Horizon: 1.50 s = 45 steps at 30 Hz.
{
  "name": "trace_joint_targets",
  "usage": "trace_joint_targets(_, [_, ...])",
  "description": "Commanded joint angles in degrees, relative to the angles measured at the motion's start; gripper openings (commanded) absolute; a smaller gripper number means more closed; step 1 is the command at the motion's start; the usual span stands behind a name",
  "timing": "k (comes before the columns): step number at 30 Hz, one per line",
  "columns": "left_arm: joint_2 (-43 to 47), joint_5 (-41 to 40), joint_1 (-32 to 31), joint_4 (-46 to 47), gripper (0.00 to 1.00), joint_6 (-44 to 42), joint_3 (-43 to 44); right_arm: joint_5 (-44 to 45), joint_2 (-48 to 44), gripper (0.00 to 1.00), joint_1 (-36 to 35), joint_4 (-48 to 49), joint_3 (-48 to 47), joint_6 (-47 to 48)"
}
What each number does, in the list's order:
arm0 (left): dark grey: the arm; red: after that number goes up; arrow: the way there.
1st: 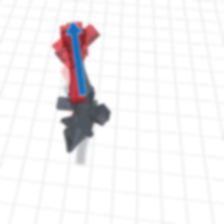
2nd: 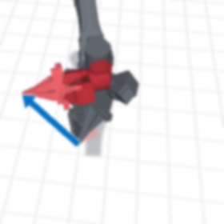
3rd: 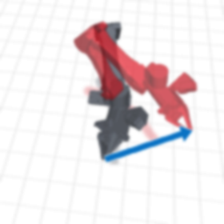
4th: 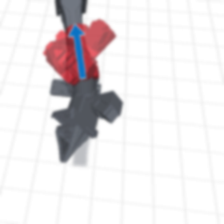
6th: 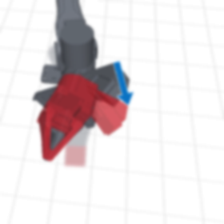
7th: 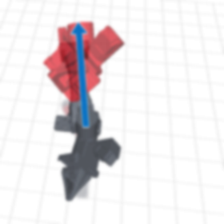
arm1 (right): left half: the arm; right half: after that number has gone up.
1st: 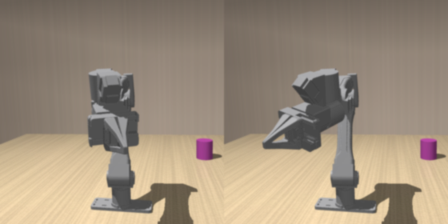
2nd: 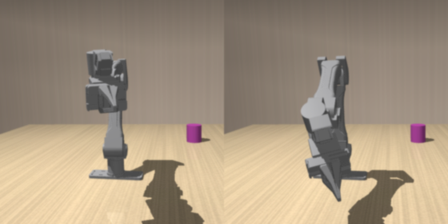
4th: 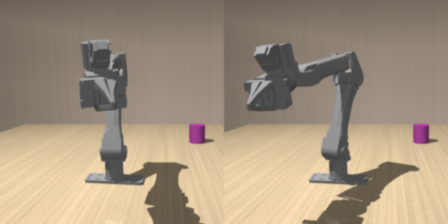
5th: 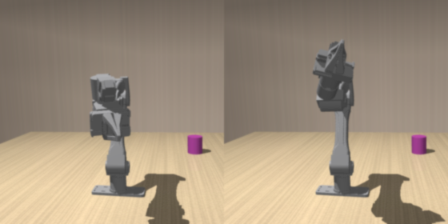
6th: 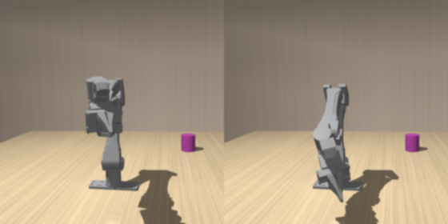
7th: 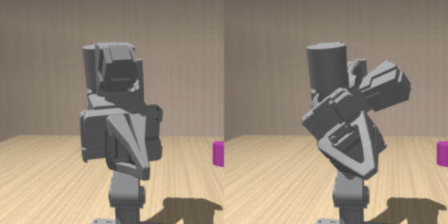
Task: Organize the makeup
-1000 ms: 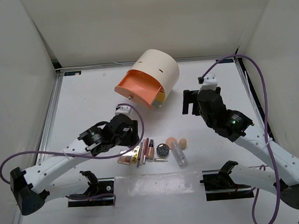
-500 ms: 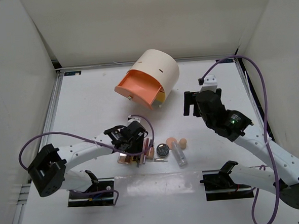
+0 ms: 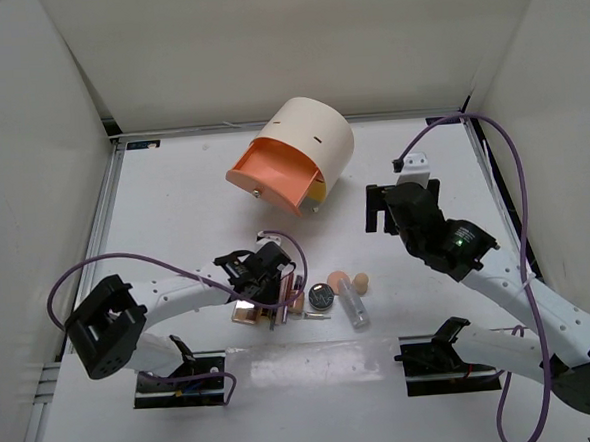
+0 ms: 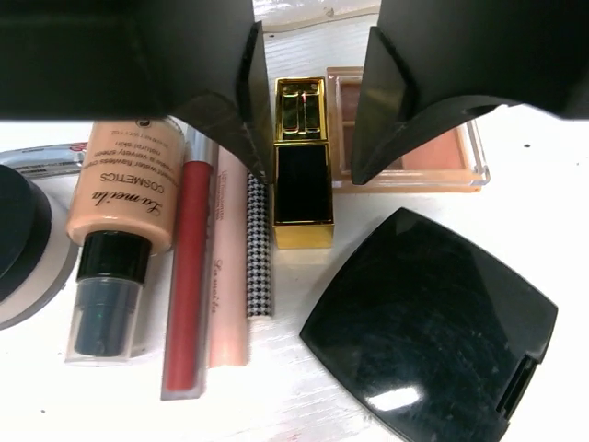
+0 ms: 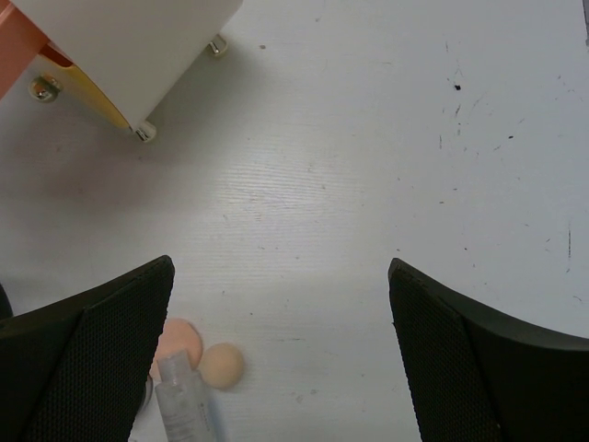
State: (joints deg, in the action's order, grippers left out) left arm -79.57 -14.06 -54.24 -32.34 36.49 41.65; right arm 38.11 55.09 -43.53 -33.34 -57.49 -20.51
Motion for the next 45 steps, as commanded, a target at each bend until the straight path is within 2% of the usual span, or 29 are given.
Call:
trace_joint_targets(1, [-1.5, -0.4, -0.3, 0.3, 0.47, 0.5, 0.0, 2.0, -1.5, 0.99, -0.1, -0.1, 0.4, -0.6])
trace_joint_targets(4, [-1.5, -0.4, -0.4, 0.2, 0.39, 0.4, 0.4, 2.1, -1.7, 0.99, 0.1, -0.1, 0.5, -0.4])
trace_joint_targets(6, [-1.3, -0.5, -0.5, -0.2, 0.28, 0.5, 0.8, 2.3, -1.7, 0.99, 0.1, -0.1, 0.6, -0.2])
trace_joint_targets(8, [-0.2, -1.0, -0.9, -2.2, 0.23, 0.4, 2.5, 2.3, -1.8, 0.99, 0.1, -0.1, 0.6, -0.2])
trace_joint_targets(13, [5.4, -5.6, -2.7, -10.2, 0.23, 0.1, 7.9, 3.0, -2.4, 0.99, -0.1, 0.3, 0.8, -0.2])
trace_joint_targets(19, [14.9, -7.8, -2.7, -14.4, 0.23, -0.6, 13.5, 3.4, -2.9, 0.99, 0.0, 1.3, 1.3, 0.1])
trace_joint_targets(22, [17.7, -11.5, -2.7, -17.2, 0.24, 0.3, 19.4, 3.7, -3.2, 0.99, 0.3, 1.5, 1.2, 0.5])
trace_joint_targets(25, [17.8, -19.7, -2.7, -17.2, 0.25, 0.4, 27.0, 4.1, -3.4, 0.99, -0.1, 2.0, 1.4, 0.8])
trace_joint_targets(26, [17.7, -24.2, -2.5, -13.6, 0.25, -0.6, 29.3, 4.3, -3.4, 0.99, 0.3, 2.4, 1.9, 0.8])
trace_joint_targets(30, [12.8, -27.8, -1.1, 1.7, 0.28, -7.6, 33.9, 4.1, -2.2, 0.99, 0.3, 2.8, 2.2, 0.8])
trace_joint_targets(36, [4.3, -30.4, 4.8, 13.3, 0.35, -8.5, 41.8, 5.8, -0.4, 0.99, 0.1, 1.2, 1.5, -2.0])
trace_joint_targets(40, [-3.5, -28.7, 9.9, 13.4, 0.37, -4.2, 45.1, 5.8, -0.2, 0.99, -0.1, 1.4, 1.9, -2.7])
trace_joint_targets(45, [-10.2, -19.1, 16.2, 9.5, 0.36, 1.3, 49.1, 6.0, 0.5, 0.99, -0.1, 0.7, 1.8, -3.4])
